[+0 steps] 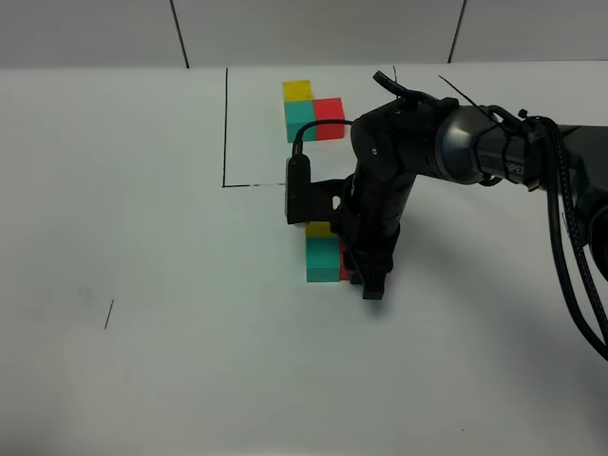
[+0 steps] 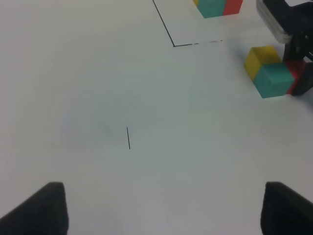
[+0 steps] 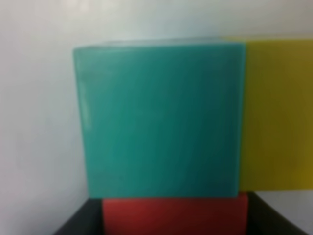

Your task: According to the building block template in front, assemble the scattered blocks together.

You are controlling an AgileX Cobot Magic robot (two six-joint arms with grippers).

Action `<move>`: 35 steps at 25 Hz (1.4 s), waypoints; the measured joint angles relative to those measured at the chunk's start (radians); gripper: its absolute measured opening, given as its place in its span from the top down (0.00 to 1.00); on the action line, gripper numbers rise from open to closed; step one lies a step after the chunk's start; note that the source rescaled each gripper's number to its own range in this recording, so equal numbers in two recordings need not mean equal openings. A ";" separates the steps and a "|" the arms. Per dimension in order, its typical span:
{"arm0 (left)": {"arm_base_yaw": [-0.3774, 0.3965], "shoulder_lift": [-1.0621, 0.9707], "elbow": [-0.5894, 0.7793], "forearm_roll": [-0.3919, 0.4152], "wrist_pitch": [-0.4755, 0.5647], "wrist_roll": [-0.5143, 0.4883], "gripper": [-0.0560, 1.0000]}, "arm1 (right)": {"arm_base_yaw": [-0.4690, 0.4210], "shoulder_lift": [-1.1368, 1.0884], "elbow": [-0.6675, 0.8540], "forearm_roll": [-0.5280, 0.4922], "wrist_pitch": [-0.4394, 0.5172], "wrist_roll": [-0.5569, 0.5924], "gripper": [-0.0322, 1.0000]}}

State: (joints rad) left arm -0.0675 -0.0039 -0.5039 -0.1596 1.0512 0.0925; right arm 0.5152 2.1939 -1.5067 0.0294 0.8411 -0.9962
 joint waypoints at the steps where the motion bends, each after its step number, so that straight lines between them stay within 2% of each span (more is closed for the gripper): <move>1: 0.000 0.000 0.000 0.000 0.000 0.000 0.16 | -0.001 0.000 0.000 0.000 0.001 -0.005 0.77; 17: 0.000 0.000 0.000 0.000 0.000 0.000 0.16 | -0.008 0.001 -0.001 0.031 0.004 -0.033 0.75; 19: 0.000 0.000 0.000 0.000 0.000 0.000 0.16 | -0.010 0.004 -0.001 0.038 0.010 -0.033 0.64; 23: 0.000 0.000 0.000 0.000 0.000 0.000 0.16 | -0.009 0.001 0.000 0.042 0.023 -0.030 0.36; 26: 0.000 0.000 0.000 0.000 0.000 0.000 0.16 | -0.009 -0.006 0.001 0.034 0.021 -0.015 0.19; 30: 0.000 0.000 0.000 0.000 0.000 0.000 0.16 | -0.010 -0.046 0.003 0.000 0.026 0.012 0.11; 35: 0.000 0.000 0.000 0.000 0.000 0.000 0.16 | -0.017 -0.133 0.003 -0.038 0.064 0.055 0.10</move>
State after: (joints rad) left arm -0.0675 -0.0039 -0.5039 -0.1596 1.0512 0.0925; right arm 0.4986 2.0606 -1.5034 -0.0081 0.9056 -0.9409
